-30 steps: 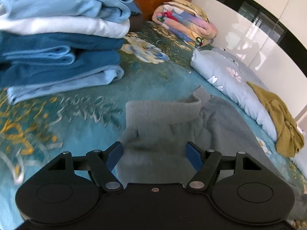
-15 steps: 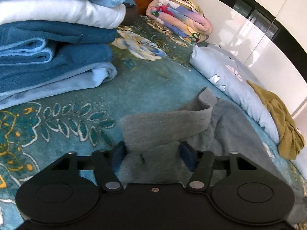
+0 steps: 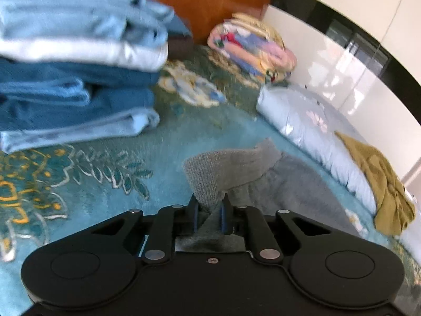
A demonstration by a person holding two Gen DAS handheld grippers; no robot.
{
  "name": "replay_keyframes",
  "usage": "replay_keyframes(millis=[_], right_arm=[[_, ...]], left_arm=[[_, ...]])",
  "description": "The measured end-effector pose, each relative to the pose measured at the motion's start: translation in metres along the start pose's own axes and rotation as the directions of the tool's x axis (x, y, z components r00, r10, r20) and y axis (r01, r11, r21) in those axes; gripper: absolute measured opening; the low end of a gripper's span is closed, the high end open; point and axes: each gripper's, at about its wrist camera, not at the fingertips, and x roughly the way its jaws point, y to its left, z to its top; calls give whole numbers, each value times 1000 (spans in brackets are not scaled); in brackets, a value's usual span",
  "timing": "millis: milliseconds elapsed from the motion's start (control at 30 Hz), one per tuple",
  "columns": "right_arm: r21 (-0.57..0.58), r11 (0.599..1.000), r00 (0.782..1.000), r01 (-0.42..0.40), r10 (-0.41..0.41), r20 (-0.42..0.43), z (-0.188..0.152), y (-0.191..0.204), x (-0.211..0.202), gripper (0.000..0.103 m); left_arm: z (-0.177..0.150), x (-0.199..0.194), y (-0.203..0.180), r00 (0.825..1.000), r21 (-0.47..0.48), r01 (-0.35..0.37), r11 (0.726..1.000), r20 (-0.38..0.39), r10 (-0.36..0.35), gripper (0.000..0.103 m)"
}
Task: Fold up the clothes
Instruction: 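Grasp the sweatshirt hem with both grippers and lift it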
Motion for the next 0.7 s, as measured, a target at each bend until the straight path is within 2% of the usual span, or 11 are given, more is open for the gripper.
replay_keyframes(millis=[133,233,333,433,533,700], right_arm=[[-13,1000,999,-23,24,31,6,-1,-13,7],[-17,999,997,-38,39,61,11,-8,-24,7],[-9,999,995,-42,42,95,17,-18,-38,7],[4,1000,991,-29,28,128,25,-33,-51,7],[22,1000,990,-14,11,143,33,-49,-54,7],[48,998,995,33,-37,94,32,-69,-31,7]], left_arm=[[2,-39,-12,998,25,-40,999,53,39,11],[-1,-71,-14,996,9,-51,999,78,50,11],[-11,-100,-12,995,-16,-56,998,81,57,11],[-27,-119,-10,996,-1,-64,998,66,64,11],[-47,-118,-1,995,-12,-99,995,26,99,11],[-69,-100,19,983,-41,-179,983,-39,178,12]])
